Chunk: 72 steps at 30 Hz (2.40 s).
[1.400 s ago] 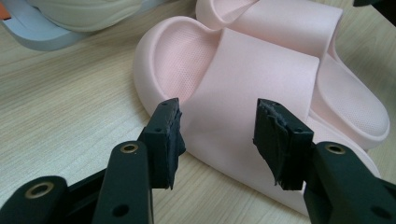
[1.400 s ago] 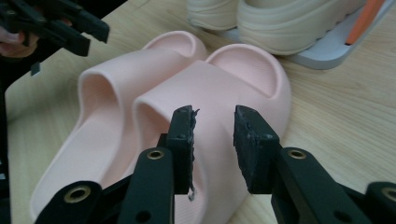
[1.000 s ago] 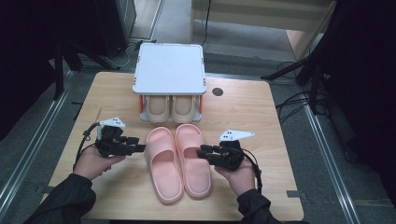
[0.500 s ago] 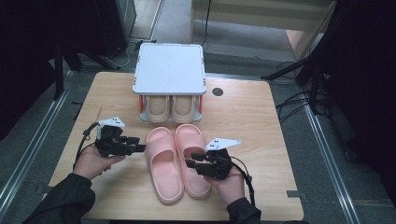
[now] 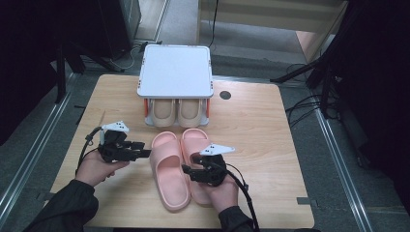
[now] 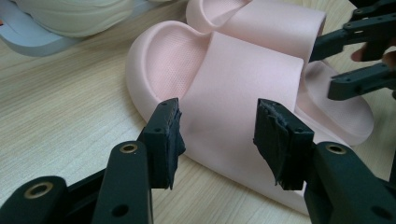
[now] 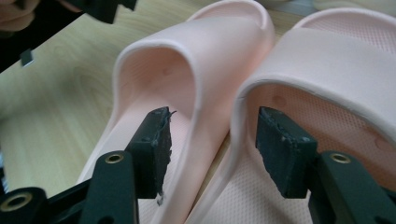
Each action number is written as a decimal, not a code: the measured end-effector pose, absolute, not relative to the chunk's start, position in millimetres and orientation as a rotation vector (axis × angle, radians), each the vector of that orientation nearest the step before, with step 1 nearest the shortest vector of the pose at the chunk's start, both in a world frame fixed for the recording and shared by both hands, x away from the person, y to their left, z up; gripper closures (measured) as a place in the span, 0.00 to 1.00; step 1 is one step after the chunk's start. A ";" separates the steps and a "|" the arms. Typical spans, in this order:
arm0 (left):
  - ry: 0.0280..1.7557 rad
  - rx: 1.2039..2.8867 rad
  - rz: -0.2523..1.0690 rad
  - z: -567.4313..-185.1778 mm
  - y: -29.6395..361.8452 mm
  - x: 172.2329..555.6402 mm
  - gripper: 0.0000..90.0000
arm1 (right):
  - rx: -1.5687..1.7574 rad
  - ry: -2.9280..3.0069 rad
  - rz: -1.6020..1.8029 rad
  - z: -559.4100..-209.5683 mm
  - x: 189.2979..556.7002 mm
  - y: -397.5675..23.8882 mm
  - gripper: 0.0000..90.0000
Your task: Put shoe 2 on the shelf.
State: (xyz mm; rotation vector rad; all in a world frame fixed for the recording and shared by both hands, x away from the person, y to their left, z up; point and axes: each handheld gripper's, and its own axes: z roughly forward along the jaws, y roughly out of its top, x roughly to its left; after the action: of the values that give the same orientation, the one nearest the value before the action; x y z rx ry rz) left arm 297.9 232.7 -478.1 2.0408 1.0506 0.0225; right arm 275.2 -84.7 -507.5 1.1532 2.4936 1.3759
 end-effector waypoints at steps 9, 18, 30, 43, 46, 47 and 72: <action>1.050 2.037 0.022 -478.0 233.5 297.9 0.56 | 1.213 2.451 1.345 -513.5 281.6 -66.0 0.42; 1.050 2.037 0.022 -478.4 233.7 298.1 0.56 | 1.287 2.357 1.302 -514.5 287.7 -50.8 0.44; 1.049 2.038 0.022 -478.4 233.9 298.0 0.56 | 1.291 2.328 1.222 -516.5 288.3 -44.8 0.62; 1.052 2.033 0.030 -478.1 235.9 298.6 0.56 | 1.347 2.340 1.217 -512.9 292.4 -53.7 0.82; 1.053 2.031 0.033 -478.0 237.2 298.9 0.56 | 1.339 2.359 1.209 -510.1 293.1 -58.6 0.85; 1.054 2.028 0.033 -477.9 237.5 299.0 0.56 | 1.323 2.376 1.215 -509.1 294.0 -61.7 0.86; 1.125 1.957 0.079 -473.4 269.5 294.7 0.53 | 0.753 2.837 1.376 -460.8 312.6 -81.1 0.86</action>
State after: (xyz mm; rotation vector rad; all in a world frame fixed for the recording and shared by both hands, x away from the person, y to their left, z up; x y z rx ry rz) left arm 294.7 269.5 -473.4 1.9572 1.1252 0.0789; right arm 312.6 -81.1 -460.8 0.7530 2.8369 1.3763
